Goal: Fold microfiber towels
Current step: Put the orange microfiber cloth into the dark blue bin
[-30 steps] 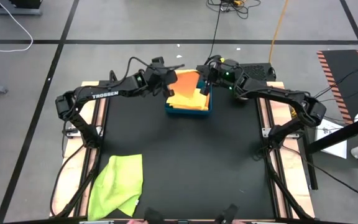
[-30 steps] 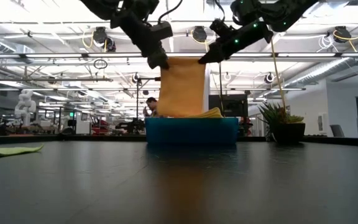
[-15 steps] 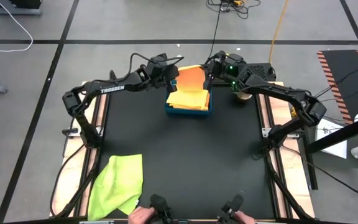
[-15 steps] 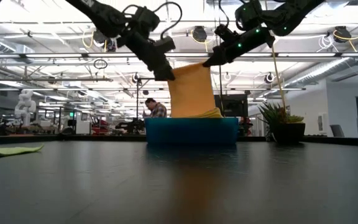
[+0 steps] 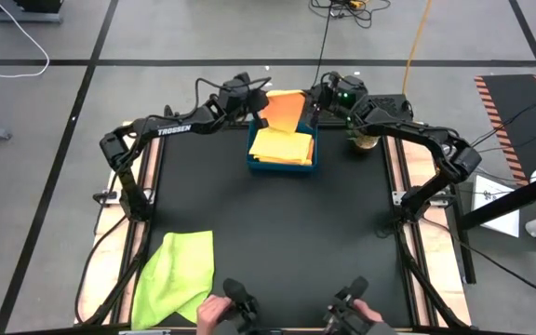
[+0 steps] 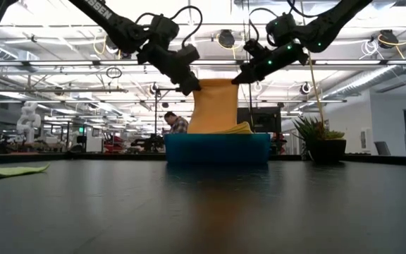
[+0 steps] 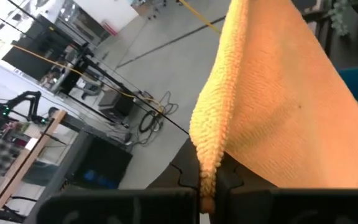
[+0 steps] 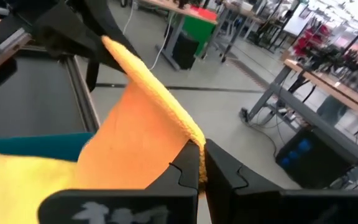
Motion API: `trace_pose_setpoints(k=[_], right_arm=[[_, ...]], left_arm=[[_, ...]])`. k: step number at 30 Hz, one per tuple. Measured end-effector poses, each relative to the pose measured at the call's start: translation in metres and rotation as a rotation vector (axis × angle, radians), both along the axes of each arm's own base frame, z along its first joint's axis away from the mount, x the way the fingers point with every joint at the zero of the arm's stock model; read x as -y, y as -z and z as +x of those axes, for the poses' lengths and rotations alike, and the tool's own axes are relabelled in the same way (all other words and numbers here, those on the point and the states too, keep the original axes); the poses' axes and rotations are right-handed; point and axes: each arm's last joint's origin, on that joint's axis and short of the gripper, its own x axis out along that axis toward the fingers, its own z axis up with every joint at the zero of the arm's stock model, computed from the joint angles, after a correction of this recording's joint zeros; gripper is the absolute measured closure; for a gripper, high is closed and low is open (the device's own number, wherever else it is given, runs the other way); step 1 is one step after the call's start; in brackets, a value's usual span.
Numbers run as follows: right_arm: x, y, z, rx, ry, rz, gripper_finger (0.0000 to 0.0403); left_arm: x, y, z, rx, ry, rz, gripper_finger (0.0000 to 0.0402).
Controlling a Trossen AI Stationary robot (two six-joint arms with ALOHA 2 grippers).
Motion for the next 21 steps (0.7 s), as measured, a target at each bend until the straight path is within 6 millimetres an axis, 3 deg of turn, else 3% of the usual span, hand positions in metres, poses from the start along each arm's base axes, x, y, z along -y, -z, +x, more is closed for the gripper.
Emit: trace_pose_setpoints(k=[7,21], right_arm=[[-0.001,0.000,0.000,0.014,-0.032,0.023,0.0403],[-0.040,0.010,0.022,-0.102,-0.178,0.144,0.0403]], left_arm=[[0.000,0.002,0.000,-0.004,0.015,-0.018,0.0400],[0.042,0.021,0.015,-0.235,0.056,-0.101,0.0399]])
